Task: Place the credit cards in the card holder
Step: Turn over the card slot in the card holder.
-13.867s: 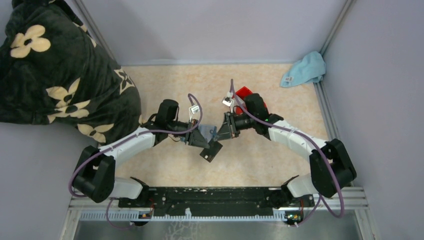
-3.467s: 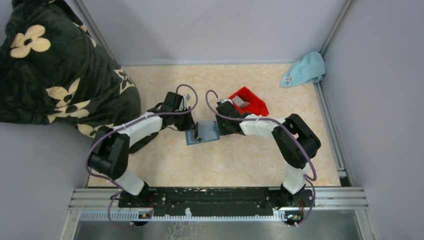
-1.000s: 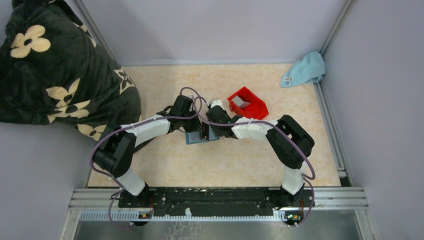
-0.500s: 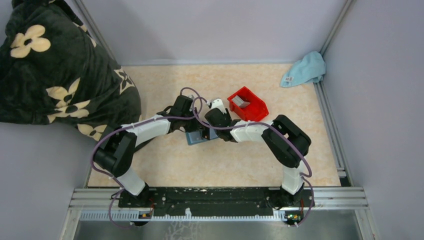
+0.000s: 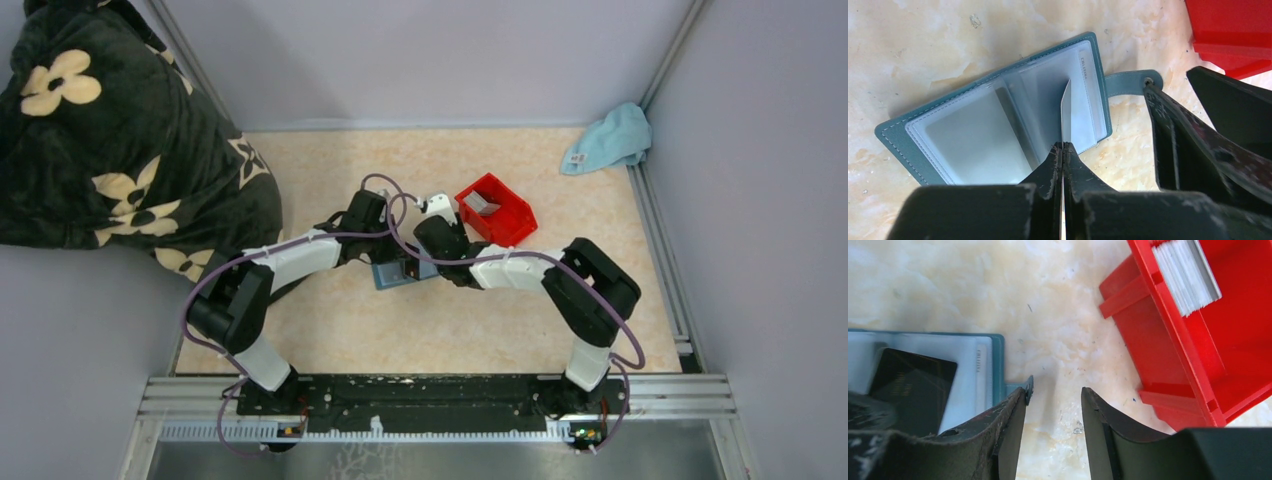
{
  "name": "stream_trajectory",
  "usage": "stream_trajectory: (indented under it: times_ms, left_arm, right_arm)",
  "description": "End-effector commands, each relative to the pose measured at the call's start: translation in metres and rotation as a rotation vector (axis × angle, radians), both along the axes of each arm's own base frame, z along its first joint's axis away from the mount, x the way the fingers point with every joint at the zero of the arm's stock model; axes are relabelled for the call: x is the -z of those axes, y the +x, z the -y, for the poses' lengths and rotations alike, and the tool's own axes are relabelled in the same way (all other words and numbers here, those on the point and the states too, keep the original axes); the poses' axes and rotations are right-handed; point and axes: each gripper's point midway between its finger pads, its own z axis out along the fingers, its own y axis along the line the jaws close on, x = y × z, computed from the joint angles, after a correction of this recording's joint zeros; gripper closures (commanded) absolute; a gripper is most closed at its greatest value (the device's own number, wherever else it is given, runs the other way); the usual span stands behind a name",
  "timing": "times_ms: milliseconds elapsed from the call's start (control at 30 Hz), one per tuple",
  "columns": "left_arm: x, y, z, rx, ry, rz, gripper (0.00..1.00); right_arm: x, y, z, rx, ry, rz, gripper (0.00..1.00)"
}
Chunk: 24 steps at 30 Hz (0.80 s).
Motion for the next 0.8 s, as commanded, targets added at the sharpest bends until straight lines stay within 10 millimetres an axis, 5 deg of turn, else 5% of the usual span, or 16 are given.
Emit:
stream_trajectory:
  times_ms: [0, 100, 367, 767]
  left_arm:
    - [-0.003, 0.005, 0.006, 0.011, 0.008, 0.007, 1.00]
    - [-0.004, 0.005, 0.010, 0.019, 0.003, 0.009, 1.00]
    - [-0.004, 0.006, 0.012, 0.027, 0.003, 0.009, 1.00]
    - [-0.002, 0.005, 0.014, 0.027, -0.001, 0.006, 1.00]
  right_arm:
    - [-0.058, 0.003, -0.032, -0.079, 0.120, 0.104, 0.55]
    - [-0.062, -0.001, -0.048, -0.131, 0.158, 0.092, 0.60]
    - [-0.045, -0.014, -0.083, -0.227, 0.199, 0.024, 0.99]
    - [-0.012, -0.025, -0.097, -0.247, 0.225, -0.080, 1.00]
